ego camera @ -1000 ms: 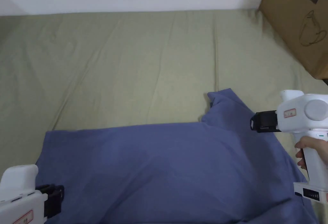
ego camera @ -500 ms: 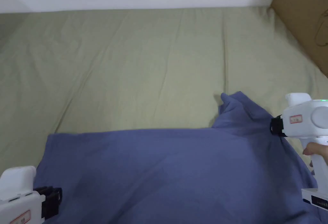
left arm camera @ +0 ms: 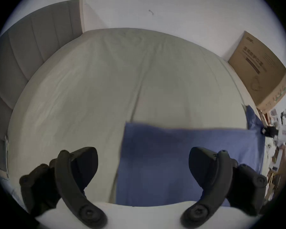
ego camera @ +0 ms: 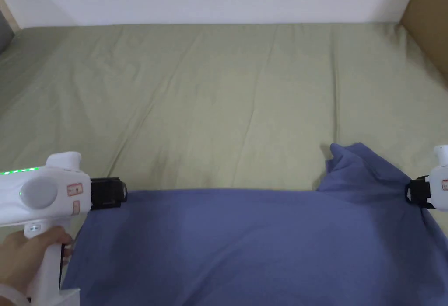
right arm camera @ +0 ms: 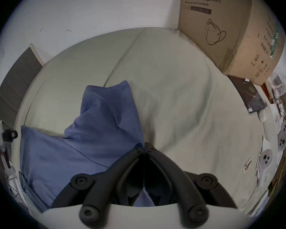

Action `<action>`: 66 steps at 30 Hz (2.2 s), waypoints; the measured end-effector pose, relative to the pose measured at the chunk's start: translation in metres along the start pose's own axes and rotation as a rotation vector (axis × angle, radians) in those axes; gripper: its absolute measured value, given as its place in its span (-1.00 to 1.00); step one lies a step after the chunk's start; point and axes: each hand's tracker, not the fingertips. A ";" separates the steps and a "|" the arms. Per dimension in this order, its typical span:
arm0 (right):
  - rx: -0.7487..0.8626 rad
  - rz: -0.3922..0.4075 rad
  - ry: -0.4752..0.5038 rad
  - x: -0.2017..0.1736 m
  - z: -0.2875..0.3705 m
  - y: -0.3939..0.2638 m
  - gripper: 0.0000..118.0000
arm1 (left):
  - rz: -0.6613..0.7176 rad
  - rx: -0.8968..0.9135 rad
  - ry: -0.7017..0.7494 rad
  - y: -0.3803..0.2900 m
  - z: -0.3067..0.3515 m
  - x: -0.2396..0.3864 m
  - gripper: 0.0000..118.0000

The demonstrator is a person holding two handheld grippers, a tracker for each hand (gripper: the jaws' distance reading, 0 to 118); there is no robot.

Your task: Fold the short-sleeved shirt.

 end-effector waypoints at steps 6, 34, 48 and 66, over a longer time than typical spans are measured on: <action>-0.003 0.007 0.003 -0.001 0.001 0.000 -1.00 | -0.072 -0.054 0.024 -0.001 -0.021 0.006 0.10; 0.020 -0.033 0.064 0.024 0.196 -0.219 -1.00 | -0.120 0.038 -0.068 -0.170 0.209 -0.038 -0.98; -0.033 -0.028 0.004 0.020 0.172 -0.267 -0.35 | -0.144 -0.070 0.012 -0.227 0.190 -0.038 0.36; 0.103 0.042 0.091 -0.119 0.160 -0.234 -1.00 | 0.149 0.055 -0.302 -0.224 0.217 -0.045 -1.00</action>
